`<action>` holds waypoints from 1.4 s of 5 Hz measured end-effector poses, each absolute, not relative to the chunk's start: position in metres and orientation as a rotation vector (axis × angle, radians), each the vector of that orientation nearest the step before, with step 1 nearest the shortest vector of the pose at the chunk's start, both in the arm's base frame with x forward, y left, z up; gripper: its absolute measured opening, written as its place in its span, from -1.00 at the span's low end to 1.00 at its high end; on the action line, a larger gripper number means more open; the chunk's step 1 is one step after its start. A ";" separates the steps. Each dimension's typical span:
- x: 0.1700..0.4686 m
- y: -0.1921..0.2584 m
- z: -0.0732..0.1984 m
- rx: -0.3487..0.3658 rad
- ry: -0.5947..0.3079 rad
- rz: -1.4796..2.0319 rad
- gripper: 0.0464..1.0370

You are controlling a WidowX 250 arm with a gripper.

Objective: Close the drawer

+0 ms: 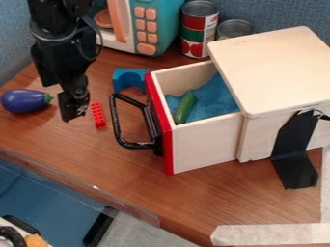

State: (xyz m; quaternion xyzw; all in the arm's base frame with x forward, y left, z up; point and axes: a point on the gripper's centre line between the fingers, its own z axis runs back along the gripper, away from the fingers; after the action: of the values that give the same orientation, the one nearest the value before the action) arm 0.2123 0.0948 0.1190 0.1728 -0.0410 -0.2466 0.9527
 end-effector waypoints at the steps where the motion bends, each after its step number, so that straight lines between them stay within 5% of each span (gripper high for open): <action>1: 0.219 0.105 0.108 0.304 -0.025 -0.681 0.92; 3: 0.222 0.105 0.075 0.273 0.111 -0.817 0.92; 7: 0.225 0.082 0.051 0.238 0.109 -0.849 0.92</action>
State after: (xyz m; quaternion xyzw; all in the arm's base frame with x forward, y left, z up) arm 0.2245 0.0820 0.0507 0.1152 0.0525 -0.4108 0.9029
